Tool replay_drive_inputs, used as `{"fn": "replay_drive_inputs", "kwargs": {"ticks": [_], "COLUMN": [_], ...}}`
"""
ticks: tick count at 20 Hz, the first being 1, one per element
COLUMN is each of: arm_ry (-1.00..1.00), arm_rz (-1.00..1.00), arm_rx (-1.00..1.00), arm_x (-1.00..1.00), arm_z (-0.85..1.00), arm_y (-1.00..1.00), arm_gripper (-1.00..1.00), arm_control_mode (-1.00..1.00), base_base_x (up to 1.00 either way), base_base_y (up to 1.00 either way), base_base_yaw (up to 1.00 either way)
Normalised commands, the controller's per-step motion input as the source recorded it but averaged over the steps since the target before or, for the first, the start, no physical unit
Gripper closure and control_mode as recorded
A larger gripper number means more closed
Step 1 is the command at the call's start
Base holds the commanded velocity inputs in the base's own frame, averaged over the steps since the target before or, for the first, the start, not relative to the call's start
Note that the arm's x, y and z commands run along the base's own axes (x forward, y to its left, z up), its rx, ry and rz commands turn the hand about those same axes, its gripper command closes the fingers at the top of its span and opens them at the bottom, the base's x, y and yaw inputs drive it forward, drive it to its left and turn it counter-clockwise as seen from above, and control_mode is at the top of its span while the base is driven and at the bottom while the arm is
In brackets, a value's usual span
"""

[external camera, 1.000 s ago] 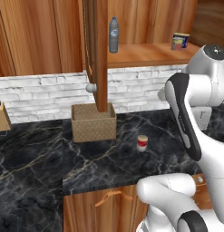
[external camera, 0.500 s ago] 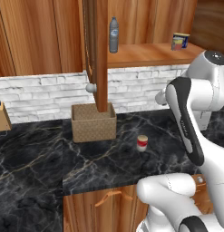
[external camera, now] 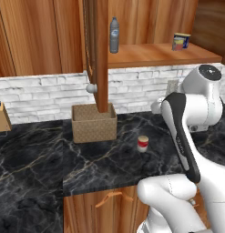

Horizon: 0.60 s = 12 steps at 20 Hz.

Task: Pick the cans from the counter and place them in their designated side in the cabinet.

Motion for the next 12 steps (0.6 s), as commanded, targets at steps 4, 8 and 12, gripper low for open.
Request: {"fn": "replay_drive_inputs", "kwargs": {"ticks": [4,8,12], "arm_ry": [0.00,0.00,0.00], "arm_rz": [-0.05,-0.05,-0.06], "arm_rx": [0.02,0.00,0.00], "arm_x": [-0.03,0.02,0.14], "arm_z": [-0.28,-0.25,-0.20], "arm_y": [0.07,0.04,0.06], "arm_gripper": [-1.00,-1.00,-1.00], "arm_control_mode": [-1.00,-1.00,-1.00], "base_base_x": [0.00,0.00,0.00], "base_base_y": [0.00,0.00,0.00], "base_base_yaw": [0.00,0.00,0.00]}}
